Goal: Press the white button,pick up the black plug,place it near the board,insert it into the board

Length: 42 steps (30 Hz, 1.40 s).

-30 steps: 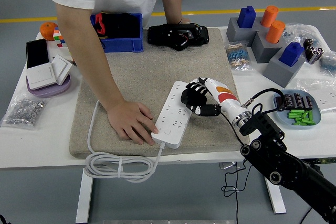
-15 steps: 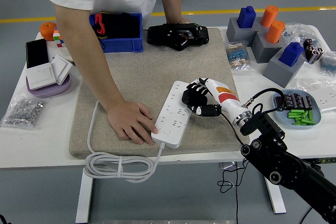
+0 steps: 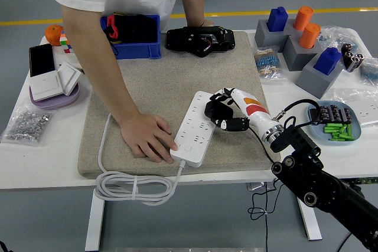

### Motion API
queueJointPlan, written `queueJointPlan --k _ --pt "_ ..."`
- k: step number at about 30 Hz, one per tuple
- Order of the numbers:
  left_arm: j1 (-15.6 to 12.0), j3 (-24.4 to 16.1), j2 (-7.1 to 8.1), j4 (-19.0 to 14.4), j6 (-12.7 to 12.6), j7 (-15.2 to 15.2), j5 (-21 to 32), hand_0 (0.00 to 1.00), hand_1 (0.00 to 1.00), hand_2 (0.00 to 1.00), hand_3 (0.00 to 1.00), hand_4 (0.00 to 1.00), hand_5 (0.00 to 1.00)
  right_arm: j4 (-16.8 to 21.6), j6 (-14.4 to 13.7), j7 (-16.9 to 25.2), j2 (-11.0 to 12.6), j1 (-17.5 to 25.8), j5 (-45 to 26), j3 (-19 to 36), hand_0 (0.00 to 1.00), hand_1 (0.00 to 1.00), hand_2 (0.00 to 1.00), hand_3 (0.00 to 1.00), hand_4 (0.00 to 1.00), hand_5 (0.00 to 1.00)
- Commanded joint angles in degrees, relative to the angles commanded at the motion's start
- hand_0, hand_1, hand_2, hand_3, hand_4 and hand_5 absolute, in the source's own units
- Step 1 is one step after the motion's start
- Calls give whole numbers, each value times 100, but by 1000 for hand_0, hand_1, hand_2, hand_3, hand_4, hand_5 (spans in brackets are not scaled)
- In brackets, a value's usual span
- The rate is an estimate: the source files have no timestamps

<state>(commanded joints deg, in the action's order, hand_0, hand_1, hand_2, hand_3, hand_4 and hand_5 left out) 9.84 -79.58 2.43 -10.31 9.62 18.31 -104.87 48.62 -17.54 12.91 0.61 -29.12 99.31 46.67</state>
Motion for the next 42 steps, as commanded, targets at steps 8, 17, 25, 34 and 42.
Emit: queueJointPlan --k 8,17,25,34,42 --pt "5 -17 1 0 2 2 -16 691 639 615 640 561 201 11 10 66 -2 -11 1 30 859 879 849 864 998 245" --pt "4 -18 -12 0 -1 1 0 692 638 615 640 560 201 216 2 153 41 84 -43 161 875 895 863 877 998 316" --pt "-12 -6 -19 0 -26 -4 101 691 639 615 640 560 201 1008 34 119 303 501 -25 556 888 898 866 883 998 367" --pt "-10 -5 -20 0 -37 -9 118 691 638 615 640 560 202 1680 53 139 672 1060 7 753 896 887 824 826 998 409" --pt "-9 11 -24 0 -27 -10 89 691 637 615 640 560 202 1630 65 134 679 1178 -9 610 898 882 821 818 998 431"
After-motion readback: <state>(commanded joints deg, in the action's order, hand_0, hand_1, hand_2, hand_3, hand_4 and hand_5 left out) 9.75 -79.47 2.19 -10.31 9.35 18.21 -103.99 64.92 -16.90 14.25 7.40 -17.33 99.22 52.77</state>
